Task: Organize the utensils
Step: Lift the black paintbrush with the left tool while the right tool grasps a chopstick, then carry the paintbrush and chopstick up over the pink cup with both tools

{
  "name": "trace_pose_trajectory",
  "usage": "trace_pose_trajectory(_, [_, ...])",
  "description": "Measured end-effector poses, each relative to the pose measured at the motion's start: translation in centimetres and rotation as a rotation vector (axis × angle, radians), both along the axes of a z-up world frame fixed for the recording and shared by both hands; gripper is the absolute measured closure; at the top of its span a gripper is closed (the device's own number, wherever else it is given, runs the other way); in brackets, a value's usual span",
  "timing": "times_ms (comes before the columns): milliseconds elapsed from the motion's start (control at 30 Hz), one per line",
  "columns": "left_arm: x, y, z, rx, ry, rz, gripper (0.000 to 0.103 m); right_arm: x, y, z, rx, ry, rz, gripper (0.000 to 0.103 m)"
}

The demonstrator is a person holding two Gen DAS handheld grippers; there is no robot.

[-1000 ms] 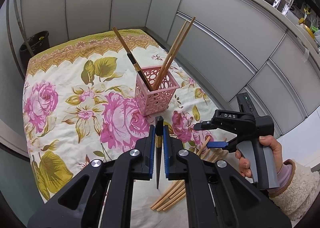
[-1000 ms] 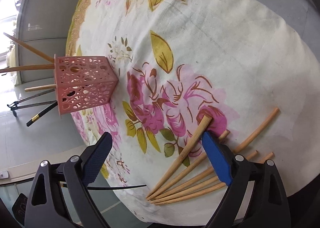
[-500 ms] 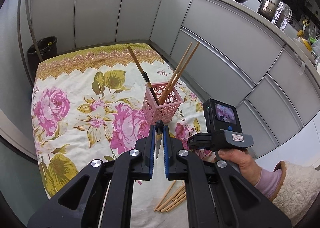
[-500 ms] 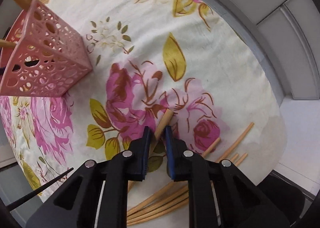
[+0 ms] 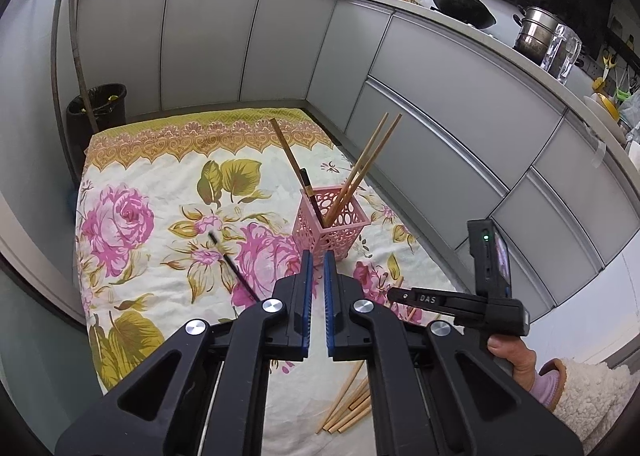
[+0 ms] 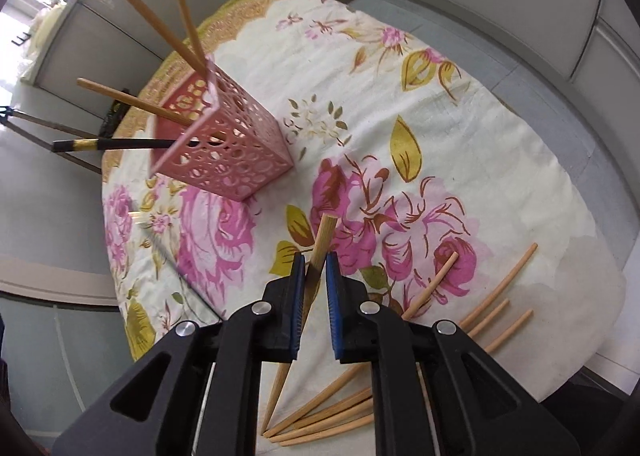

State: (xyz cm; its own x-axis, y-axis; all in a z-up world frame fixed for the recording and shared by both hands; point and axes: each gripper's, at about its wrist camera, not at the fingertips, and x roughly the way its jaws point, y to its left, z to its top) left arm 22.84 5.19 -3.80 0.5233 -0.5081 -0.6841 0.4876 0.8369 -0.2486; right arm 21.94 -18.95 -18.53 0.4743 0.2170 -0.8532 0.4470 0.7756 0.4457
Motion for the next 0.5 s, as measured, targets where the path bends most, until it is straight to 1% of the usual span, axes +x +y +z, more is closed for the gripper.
trace_pose_trajectory(167, [0.0,0.2,0.0,0.007,0.002,0.007,0.099,-2.0,0.3,2.6,-0.004,-0.076,0.026,0.092])
trace_pose_trajectory(267, [1.1,1.2,-1.0,0.002,0.057,0.046,0.099,-2.7,0.4,3.4,0.009,-0.105,0.036,0.093])
trace_pose_trajectory(300, [1.8,1.7,-1.6,0.005,0.086,0.073,0.098,-2.8,0.4,3.6,0.016,-0.114,0.038,0.093])
trace_pose_trajectory(367, [3.9,2.8,-3.6,0.044,0.162,0.155,0.097,-3.3,0.6,3.9,0.015,-0.134,0.044,0.093])
trace_pose_trajectory(433, [6.8,3.8,-6.7,0.092,0.281,0.217,0.076,-3.9,0.6,4.0,0.023,-0.15,0.051,0.093])
trace_pose_trajectory(467, [8.2,4.1,-8.4,0.121,0.337,0.257,0.074,-4.2,0.5,4.0,0.03,-0.155,0.055,0.093])
trace_pose_trajectory(500, [9.4,4.2,-10.0,0.166,0.381,0.283,0.073,-4.3,0.4,3.8,0.036,-0.158,0.057,0.093])
